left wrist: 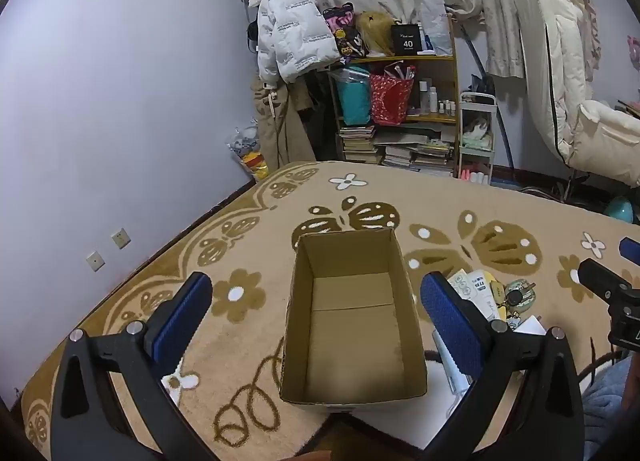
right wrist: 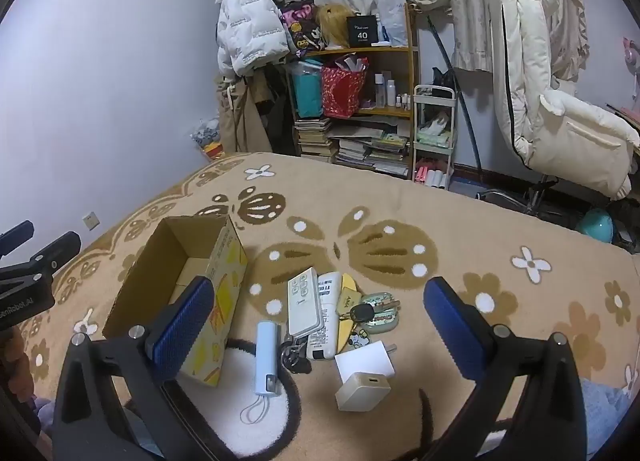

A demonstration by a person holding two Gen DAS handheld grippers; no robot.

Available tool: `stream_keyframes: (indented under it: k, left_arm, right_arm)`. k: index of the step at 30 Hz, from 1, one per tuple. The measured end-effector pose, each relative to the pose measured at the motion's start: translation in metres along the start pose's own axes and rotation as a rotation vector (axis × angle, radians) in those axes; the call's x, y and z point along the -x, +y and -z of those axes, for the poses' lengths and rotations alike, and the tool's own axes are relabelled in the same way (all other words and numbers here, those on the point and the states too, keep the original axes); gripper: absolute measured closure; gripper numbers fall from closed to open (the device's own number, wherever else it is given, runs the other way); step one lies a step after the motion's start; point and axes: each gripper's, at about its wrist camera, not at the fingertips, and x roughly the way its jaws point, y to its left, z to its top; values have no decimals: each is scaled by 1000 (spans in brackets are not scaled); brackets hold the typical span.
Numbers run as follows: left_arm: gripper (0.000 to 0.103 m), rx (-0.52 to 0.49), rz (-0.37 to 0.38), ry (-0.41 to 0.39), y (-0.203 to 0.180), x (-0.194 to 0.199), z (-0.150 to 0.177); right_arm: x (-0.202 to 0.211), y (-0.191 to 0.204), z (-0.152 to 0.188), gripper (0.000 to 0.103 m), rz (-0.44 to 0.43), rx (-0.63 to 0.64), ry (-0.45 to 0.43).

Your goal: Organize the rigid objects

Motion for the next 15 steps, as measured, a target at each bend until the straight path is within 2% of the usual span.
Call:
stream_keyframes:
  k: [6,10,15]
  left_arm:
    - [0,-9,-15,0,1,0,-3]
    - [0,25,7,5,15,-2,-11]
    - [0,46,13,6,12,-1,-4]
  right_arm:
    - [0,0,0,0,0,-1,-11]
    - [-1,1,0,0,4,3,-4]
    - [0,1,0,0,3,4,-5]
